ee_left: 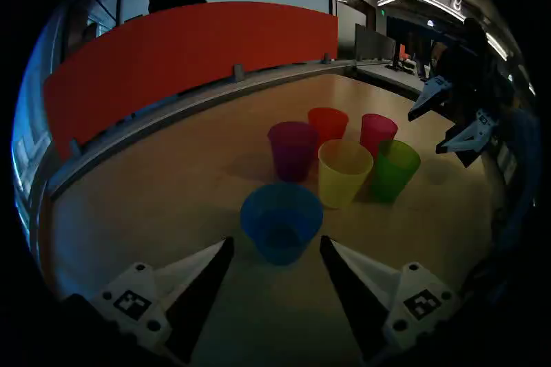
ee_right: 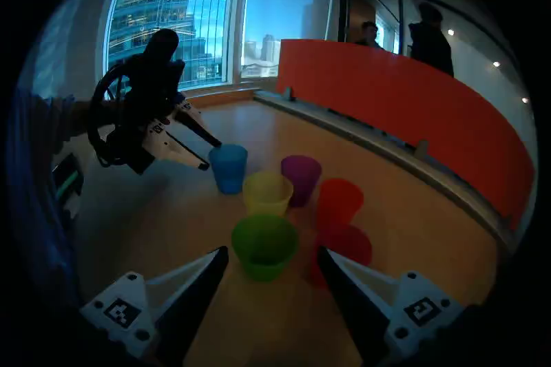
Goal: Pour water
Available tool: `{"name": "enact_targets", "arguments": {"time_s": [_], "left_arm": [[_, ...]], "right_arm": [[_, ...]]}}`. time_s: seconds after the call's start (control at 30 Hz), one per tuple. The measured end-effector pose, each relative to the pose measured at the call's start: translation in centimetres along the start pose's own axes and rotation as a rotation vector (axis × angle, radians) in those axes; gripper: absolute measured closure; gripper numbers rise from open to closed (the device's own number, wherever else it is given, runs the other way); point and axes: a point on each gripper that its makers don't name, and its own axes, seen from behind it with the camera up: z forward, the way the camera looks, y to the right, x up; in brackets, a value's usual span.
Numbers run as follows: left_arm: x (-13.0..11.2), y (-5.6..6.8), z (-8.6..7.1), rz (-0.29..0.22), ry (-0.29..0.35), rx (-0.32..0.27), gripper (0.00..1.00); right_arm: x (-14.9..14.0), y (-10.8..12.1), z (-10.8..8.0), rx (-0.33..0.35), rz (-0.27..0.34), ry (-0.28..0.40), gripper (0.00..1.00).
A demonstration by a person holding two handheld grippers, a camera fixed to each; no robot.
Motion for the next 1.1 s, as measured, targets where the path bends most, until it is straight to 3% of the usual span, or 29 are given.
{"name": "enact_targets", "arguments": {"time_s": [0.5, 1.1], "left_arm": [[0.4, 0.1, 2.5, -0.002, -0.008, -0.024, 0.07], [0.9, 0.2, 3.7, -0.01, -0.01, -0.033, 0.07]], "right_arm": [[0.2, 0.0, 0.1, 0.001, -0.006, -0.002, 0.0], [0.5, 0.1, 0.1, 0.0, -0.007, 0.0, 0.0]]}}
